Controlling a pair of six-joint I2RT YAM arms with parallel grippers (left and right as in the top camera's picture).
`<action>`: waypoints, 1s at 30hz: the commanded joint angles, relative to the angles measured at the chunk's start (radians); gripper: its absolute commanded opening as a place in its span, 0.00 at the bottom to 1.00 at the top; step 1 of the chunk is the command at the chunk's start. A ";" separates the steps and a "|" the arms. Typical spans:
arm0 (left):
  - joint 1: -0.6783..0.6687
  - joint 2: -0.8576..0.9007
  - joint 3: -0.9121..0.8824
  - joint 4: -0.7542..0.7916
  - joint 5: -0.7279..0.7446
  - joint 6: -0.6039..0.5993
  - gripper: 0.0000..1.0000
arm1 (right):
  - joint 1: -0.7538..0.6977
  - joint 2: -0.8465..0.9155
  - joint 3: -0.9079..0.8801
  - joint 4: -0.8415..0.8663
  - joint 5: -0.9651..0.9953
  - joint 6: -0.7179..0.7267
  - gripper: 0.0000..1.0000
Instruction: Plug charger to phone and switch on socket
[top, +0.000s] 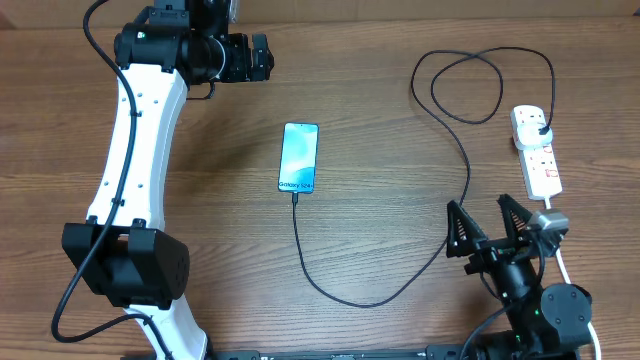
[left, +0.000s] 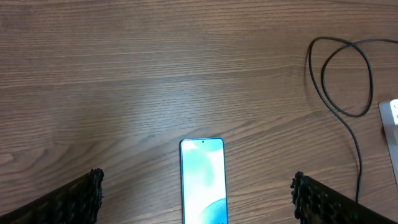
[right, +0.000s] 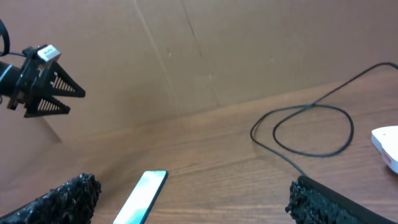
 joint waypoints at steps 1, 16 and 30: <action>0.000 0.005 -0.003 0.001 -0.005 -0.005 1.00 | 0.005 -0.013 -0.040 0.049 0.011 -0.008 1.00; 0.000 0.005 -0.003 0.001 -0.005 -0.005 1.00 | 0.005 -0.119 -0.196 0.201 0.012 -0.060 1.00; 0.000 0.005 -0.003 0.001 -0.005 -0.005 1.00 | 0.005 -0.119 -0.306 0.377 0.047 -0.079 1.00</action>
